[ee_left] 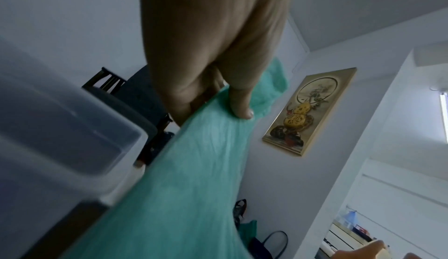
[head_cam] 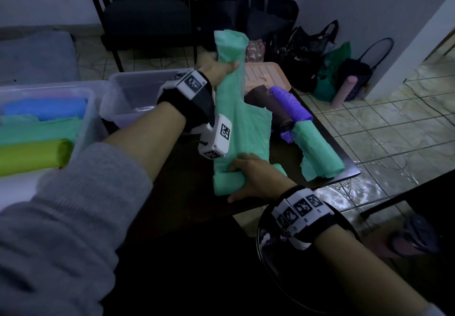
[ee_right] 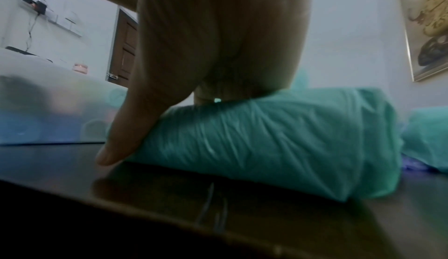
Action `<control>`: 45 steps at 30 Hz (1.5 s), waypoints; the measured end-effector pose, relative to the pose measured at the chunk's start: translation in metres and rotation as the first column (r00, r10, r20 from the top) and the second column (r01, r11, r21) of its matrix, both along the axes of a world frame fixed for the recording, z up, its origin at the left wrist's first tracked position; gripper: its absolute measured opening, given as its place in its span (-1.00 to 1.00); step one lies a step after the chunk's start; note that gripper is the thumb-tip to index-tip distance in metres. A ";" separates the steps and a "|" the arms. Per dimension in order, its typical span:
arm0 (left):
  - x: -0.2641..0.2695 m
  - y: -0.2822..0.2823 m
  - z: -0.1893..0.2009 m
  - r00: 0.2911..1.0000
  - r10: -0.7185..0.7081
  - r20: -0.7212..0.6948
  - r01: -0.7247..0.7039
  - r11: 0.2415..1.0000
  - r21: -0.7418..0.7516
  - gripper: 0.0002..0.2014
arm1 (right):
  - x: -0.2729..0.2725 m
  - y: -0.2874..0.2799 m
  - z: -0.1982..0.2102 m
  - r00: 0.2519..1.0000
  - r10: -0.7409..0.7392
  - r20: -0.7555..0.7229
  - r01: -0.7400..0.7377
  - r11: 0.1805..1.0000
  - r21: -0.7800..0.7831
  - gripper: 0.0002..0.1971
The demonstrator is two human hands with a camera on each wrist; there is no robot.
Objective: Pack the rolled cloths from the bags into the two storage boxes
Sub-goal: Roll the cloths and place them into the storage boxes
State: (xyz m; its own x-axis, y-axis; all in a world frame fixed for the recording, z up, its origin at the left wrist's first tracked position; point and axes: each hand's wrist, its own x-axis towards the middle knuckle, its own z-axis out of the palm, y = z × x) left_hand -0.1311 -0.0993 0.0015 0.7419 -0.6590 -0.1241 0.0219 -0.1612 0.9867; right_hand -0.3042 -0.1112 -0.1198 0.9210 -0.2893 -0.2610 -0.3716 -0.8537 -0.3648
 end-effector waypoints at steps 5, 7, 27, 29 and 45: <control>0.014 -0.006 0.017 0.972 -0.003 0.236 -0.034 0.987 0.156 -0.39 | 0.005 -0.003 0.001 1.000 0.012 -0.023 -0.012 1.000 -0.026 -0.31; 0.010 -0.003 0.020 0.884 -0.003 0.467 -0.121 0.965 0.234 -0.34 | 0.005 -0.004 0.001 0.999 0.016 -0.029 -0.016 1.000 -0.015 -0.32; -0.024 0.052 -0.129 0.372 -0.887 0.274 0.385 0.415 0.824 -0.48 | 0.005 0.005 0.003 0.989 0.113 -0.097 -0.122 0.988 -0.094 -0.24; -0.024 0.052 -0.128 0.371 -0.889 0.269 0.383 0.410 0.828 -0.48 | 0.004 0.005 0.002 0.989 0.110 -0.103 -0.119 0.990 -0.080 -0.26; -0.027 0.054 -0.126 0.547 -0.780 0.304 0.397 0.562 0.726 -0.45 | -0.008 0.005 0.003 0.996 -0.080 0.041 0.080 0.997 0.006 -0.28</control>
